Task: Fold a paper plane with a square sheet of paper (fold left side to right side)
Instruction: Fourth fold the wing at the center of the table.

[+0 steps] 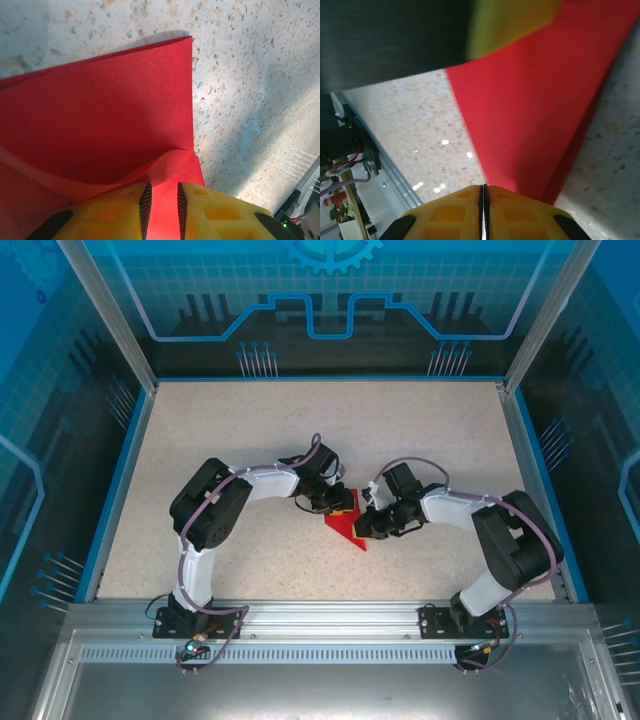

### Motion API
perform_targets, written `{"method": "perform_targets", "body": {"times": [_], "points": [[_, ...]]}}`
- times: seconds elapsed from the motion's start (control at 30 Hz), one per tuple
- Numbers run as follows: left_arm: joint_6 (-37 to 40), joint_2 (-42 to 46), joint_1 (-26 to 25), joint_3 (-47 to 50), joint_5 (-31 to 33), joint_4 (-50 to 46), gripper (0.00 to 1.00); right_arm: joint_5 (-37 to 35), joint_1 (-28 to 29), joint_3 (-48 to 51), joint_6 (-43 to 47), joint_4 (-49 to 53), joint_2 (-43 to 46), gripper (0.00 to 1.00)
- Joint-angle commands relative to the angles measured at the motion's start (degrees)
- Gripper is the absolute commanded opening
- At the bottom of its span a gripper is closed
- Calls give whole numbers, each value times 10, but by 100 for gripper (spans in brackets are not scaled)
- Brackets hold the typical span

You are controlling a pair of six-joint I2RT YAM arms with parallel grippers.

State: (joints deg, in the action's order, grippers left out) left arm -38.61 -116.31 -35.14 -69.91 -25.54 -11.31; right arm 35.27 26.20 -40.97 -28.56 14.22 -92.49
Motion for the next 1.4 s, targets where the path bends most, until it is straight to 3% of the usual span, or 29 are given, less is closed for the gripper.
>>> {"method": "perform_targets", "body": {"times": [0.0,0.5,0.8,1.13,1.37], "points": [[12,-12,10,27,49,-51,26,-25,-3,-10,-5,5,-26,10],[36,53,10,10,38,-35,30,-101,-5,40,6,40,-65,0],[27,113,-8,84,-50,59,24,-104,-8,35,10,43,-67,0],[9,75,-34,113,-86,118,19,-111,-7,31,14,53,-70,0],[33,46,-34,101,-59,97,18,-118,-6,28,17,63,-70,0]]}}
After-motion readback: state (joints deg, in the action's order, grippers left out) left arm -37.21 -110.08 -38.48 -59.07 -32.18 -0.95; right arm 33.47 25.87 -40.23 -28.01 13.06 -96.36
